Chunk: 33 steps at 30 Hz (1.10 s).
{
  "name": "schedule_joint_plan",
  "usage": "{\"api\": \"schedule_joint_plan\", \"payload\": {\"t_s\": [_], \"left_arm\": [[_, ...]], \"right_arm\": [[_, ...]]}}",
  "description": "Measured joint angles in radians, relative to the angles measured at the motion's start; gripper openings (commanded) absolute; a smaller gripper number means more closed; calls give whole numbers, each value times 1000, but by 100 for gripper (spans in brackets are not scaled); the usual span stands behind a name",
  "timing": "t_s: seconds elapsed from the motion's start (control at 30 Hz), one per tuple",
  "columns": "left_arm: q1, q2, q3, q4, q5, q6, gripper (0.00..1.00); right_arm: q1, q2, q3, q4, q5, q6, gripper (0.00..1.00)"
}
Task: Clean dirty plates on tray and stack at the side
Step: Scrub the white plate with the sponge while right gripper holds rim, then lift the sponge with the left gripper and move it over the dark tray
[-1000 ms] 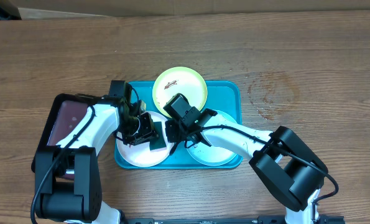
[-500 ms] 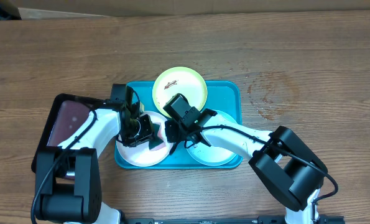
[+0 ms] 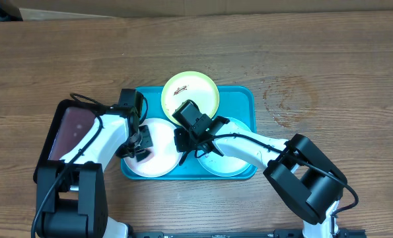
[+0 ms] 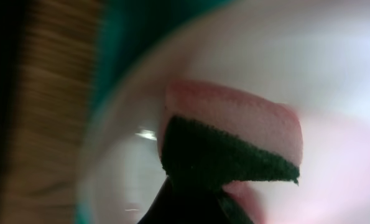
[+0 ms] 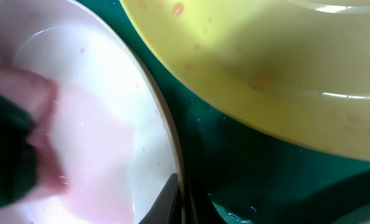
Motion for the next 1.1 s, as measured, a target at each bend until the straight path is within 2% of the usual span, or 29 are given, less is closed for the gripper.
{"api": "schedule_joint_plan", "payload": {"t_s": [0.17, 0.37, 0.47, 0.53, 0.63, 0.77, 0.93, 1.1], "left_arm": [[3, 25, 47, -74, -146, 0, 4], [9, 37, 186, -193, -187, 0, 4], [16, 37, 266, -206, -87, 36, 4], [21, 37, 295, -179, 45, 91, 4], [21, 37, 298, -140, 278, 166, 4], [13, 37, 280, -118, 435, 210, 4], [3, 37, 188, -106, 464, 216, 4], [3, 37, 88, -40, 367, 166, 4]], "right_arm": [[0, 0, 1, 0, -1, 0, 4], [-5, 0, 2, -8, -3, 0, 4], [-13, 0, 2, -13, -8, -1, 4], [-19, 0, 2, -13, -13, -1, 4], [-29, 0, 2, -14, -22, -3, 4], [-33, 0, 2, -14, -27, -5, 4], [-33, 0, 12, -39, -26, -28, 4], [-33, 0, 53, -113, -21, -73, 4]]}}
